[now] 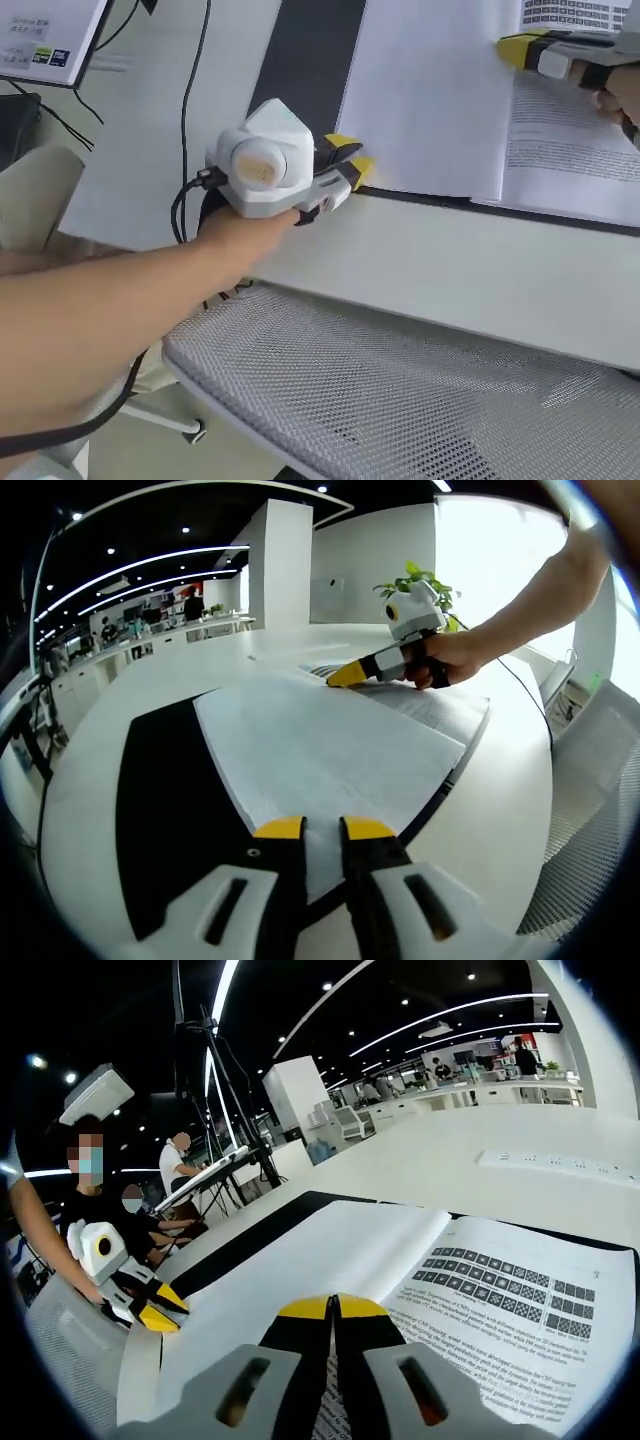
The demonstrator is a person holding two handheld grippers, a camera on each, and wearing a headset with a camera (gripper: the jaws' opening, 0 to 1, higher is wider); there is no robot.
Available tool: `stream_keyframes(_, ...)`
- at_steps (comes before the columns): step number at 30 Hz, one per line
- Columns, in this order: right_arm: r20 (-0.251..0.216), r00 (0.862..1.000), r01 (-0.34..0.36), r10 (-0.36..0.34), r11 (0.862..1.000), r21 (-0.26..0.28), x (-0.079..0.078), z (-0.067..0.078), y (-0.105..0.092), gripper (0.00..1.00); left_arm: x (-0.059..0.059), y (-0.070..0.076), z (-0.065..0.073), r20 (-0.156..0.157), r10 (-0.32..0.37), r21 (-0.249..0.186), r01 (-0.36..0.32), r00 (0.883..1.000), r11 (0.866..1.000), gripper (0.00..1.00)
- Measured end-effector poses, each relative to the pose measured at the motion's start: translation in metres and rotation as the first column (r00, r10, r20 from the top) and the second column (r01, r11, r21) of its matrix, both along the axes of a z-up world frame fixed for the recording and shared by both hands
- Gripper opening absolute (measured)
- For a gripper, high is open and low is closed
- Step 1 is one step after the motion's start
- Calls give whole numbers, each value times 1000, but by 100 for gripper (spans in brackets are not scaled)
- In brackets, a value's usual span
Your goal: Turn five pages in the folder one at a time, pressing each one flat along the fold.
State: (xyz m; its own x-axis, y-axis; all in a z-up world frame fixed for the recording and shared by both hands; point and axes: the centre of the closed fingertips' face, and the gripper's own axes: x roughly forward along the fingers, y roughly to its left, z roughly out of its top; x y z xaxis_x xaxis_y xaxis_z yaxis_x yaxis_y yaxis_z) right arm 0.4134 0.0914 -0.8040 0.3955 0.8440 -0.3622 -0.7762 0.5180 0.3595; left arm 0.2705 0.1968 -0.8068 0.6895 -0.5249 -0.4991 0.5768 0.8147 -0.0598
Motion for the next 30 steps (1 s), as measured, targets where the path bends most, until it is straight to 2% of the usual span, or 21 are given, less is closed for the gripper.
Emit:
stream_keyframes(5,-9,1000,-4,4,1000,15,-17,3,-5,0,-1,0,0,4,-1,1,1,1000,1000,12)
stream_keyframes(6,13,1000,-8,8,1000,5,-18,4,-5,0,0,0,0,3,-1,0,1,1000,1000,12)
stream_keyframes(8,-10,1000,-10,10,1000,19,-27,6,-4,0,0,0,0,3,0,-2,0,1000,1000,12)
stream_keyframes(10,-5,999,-47,47,999,3,-43,6,-1,0,0,0,0,3,3,-6,-3,1000,1000,12)
stream_keyframes(11,10,999,-51,52,999,-5,-42,6,-1,0,0,0,0,2,5,-7,-5,1000,1000,12)
stream_keyframes(12,-8,999,-42,42,999,5,-44,5,-3,0,0,0,-1,5,3,-5,-3,1000,1000,12)
stream_keyframes(16,-14,999,-46,47,999,17,-61,4,-5,0,1,0,-1,7,1,-5,-1,1000,1000,12)
stream_keyframes(23,-20,996,-92,92,996,0,-89,2,-5,0,1,0,-2,9,1,0,-1,1000,1000,12)
stream_keyframes(30,-47,993,-111,111,994,5,-119,1,-5,0,-1,0,-1,12,-1,3,1,1000,1000,12)
